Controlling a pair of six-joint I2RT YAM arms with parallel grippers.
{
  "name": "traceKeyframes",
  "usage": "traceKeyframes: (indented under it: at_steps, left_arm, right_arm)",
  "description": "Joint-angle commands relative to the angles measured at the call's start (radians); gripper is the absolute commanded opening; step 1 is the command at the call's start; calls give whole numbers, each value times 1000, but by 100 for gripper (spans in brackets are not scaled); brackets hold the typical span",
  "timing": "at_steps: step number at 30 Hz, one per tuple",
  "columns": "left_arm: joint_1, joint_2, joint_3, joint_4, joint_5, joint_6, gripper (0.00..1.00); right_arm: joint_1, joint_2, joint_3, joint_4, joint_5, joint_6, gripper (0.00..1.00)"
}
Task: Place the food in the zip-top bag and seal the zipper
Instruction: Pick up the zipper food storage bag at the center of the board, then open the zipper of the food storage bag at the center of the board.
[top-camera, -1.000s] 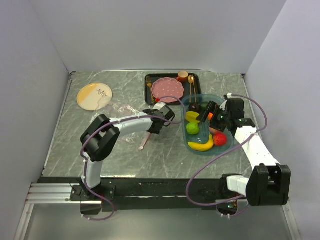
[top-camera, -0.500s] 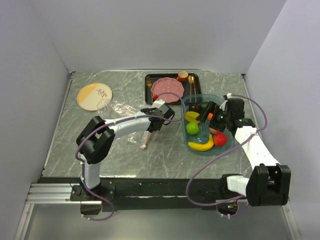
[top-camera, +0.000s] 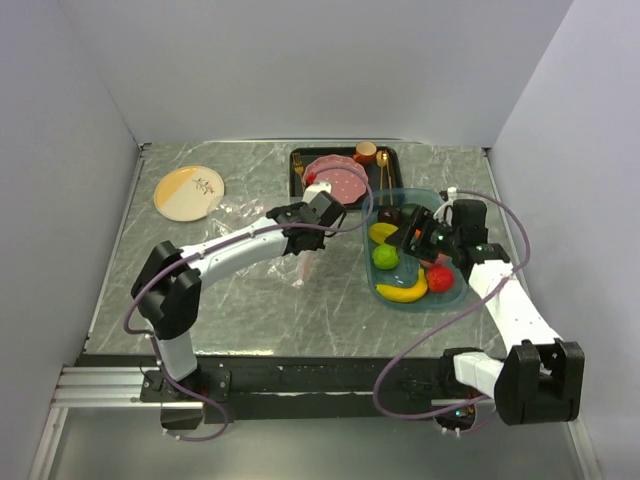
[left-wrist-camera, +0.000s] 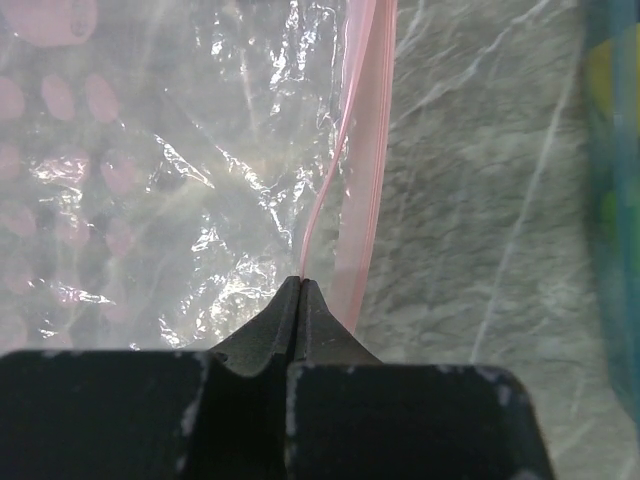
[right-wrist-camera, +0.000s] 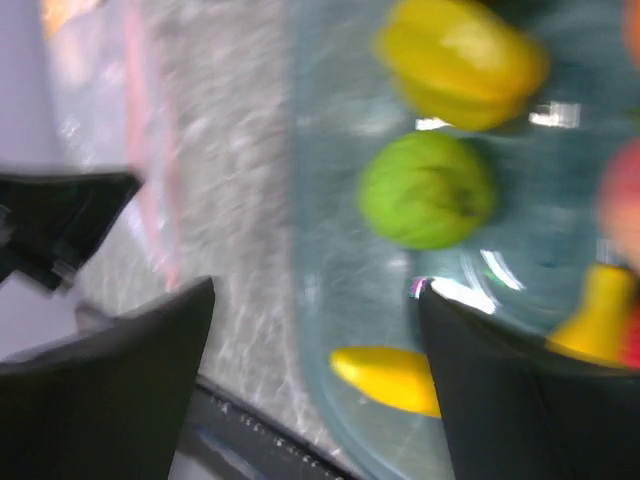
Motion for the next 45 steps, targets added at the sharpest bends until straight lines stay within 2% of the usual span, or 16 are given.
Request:
traceKeyframes:
  at_steps: [1, 2, 4, 5, 7, 9, 13, 15, 21, 26, 31, 37, 45]
  left_arm:
    - [-6, -55, 31, -3, 47, 0, 1]
    - [-6, -62, 26, 5, 50, -7, 1]
    - [-4, -88, 0, 28, 71, -16, 1]
    - [-6, -95, -4, 36, 71, -23, 1]
    - [-6, -116, -18, 48, 80, -34, 1]
    - [-4, -134, -29, 74, 93, -31, 1]
    - [-6, -144, -12, 71, 111, -24, 1]
    - [-4, -145, -11, 68, 111, -24, 1]
    - [-4, -159, -17, 80, 133, -30, 1]
    - [-4, -170, -11, 89, 143, -31, 1]
    - [-6, -185, -17, 92, 125, -30, 1]
    - [-6, -211, -18, 91, 119, -27, 1]
    - [-4, -228, -17, 86, 177, -8, 1]
  right_arm:
    - [36, -59, -87, 267, -203, 194, 62]
    - [49, -61, -107, 329, -237, 237, 44]
    - [78, -58, -124, 437, -289, 325, 29]
    - [101, -52, -121, 454, -282, 340, 14]
    - [173, -32, -83, 457, -259, 345, 12]
    - [231, 25, -55, 489, -269, 373, 5]
    - [274, 92, -82, 696, -270, 500, 5]
    - [291, 149, -60, 738, -280, 528, 6]
    - [368, 287, 69, 707, -225, 503, 7]
    - [392, 365, 105, 689, -181, 491, 7]
    - [403, 390, 137, 640, -145, 447, 7]
    - [406, 398, 112, 663, -138, 451, 8]
    - [408, 457, 166, 637, -135, 430, 10]
